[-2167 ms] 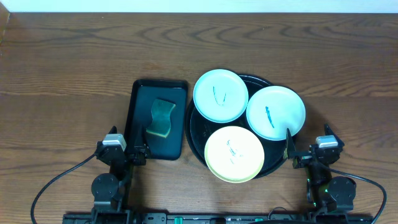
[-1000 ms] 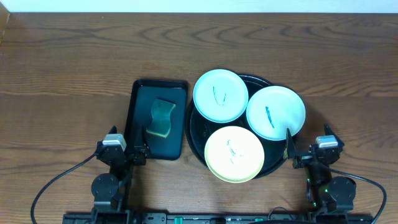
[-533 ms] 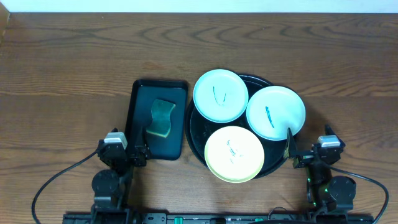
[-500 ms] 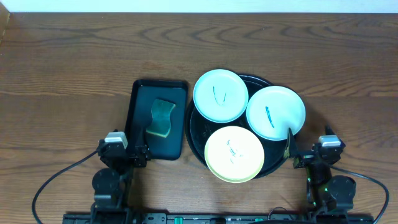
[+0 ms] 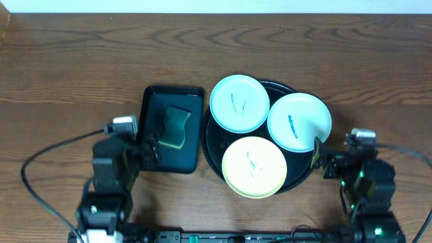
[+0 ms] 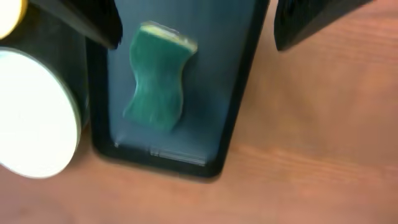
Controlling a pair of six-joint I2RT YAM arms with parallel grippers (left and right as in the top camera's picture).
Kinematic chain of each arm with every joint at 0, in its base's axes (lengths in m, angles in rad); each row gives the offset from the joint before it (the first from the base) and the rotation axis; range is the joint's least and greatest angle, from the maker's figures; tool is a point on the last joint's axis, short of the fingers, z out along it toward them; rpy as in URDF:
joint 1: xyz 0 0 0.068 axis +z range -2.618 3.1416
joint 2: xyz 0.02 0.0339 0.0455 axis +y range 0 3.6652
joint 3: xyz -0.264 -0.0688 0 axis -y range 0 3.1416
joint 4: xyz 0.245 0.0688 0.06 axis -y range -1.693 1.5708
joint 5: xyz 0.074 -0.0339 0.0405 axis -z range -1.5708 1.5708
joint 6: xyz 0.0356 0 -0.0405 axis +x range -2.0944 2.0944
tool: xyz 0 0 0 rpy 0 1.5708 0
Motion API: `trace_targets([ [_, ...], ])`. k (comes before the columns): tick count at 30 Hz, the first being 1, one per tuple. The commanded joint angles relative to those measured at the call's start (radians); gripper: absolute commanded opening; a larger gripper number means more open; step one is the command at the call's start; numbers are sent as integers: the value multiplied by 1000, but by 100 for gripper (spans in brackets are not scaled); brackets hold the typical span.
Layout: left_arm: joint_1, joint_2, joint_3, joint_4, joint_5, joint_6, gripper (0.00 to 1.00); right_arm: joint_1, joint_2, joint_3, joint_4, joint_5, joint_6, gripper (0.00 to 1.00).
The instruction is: Clean dirty plates on tray and stack at the side
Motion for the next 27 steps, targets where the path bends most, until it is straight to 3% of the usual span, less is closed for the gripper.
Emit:
trace_targets([
  [1, 4, 180, 194, -122, 38, 13, 79, 12, 195, 164, -119, -42, 9, 99],
  [7, 4, 402, 439, -404, 77, 12, 79, 12, 442, 388, -365, -43, -59, 99],
  [10, 4, 467, 499, -457, 77, 12, 79, 12, 533, 468, -431, -73, -58, 99],
  [14, 4, 500, 498, -444, 81, 12, 79, 12, 600, 491, -416, -260, -59, 99],
  [18, 4, 518, 498, -390, 81, 11, 79, 12, 629, 489, -403, -327, -59, 99],
  [27, -51, 575, 498, -254, 116, 13, 74, 72, 681, 488, -402, -326, -58, 83],
])
